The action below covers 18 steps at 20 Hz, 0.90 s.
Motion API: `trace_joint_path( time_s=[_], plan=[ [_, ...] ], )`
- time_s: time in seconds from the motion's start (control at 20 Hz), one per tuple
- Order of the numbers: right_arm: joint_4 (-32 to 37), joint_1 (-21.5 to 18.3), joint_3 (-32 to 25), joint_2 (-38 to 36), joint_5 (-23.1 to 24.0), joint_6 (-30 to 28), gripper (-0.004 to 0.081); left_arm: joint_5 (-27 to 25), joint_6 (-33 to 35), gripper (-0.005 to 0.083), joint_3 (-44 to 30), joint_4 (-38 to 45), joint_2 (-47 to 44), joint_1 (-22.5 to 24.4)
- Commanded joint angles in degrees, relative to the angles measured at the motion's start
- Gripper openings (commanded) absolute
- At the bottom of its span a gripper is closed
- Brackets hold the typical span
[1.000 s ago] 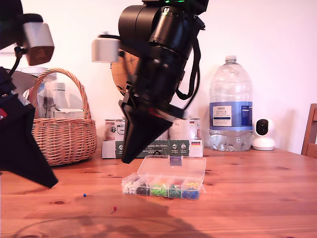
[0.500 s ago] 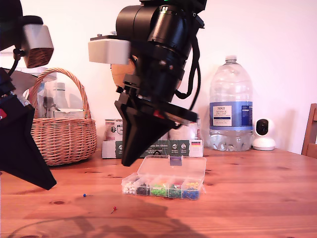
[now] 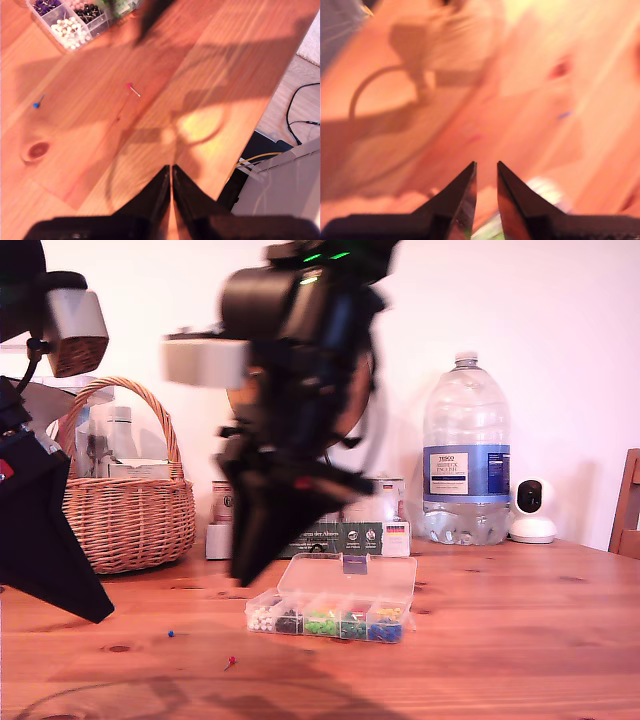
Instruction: Sort the loose pins on the table into their correct compartments
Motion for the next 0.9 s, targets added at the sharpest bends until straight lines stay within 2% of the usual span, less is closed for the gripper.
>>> trace_joint_path(
  time_s=[0.0, 0.45, 0.85],
  plan=[
    [-1.05, 0.55, 1.14, 2.29, -0.24, -0.11, 0.0144, 0.02, -0.37, -0.0023, 0.35, 0.09, 0.20, -0.13],
    [-3.30, 0.68, 2.19, 6.05, -0.44, -2.60, 0.0140, 0.02, -0.68, -0.0023, 0.35, 0.07, 0.20, -0.13],
    [-2.49, 0.79, 2.23, 7.76, -0.90, -2.73, 0.0139, 0.02, -0.79, -0.0023, 0.35, 0.09, 0.20, -0.13]
  ],
)
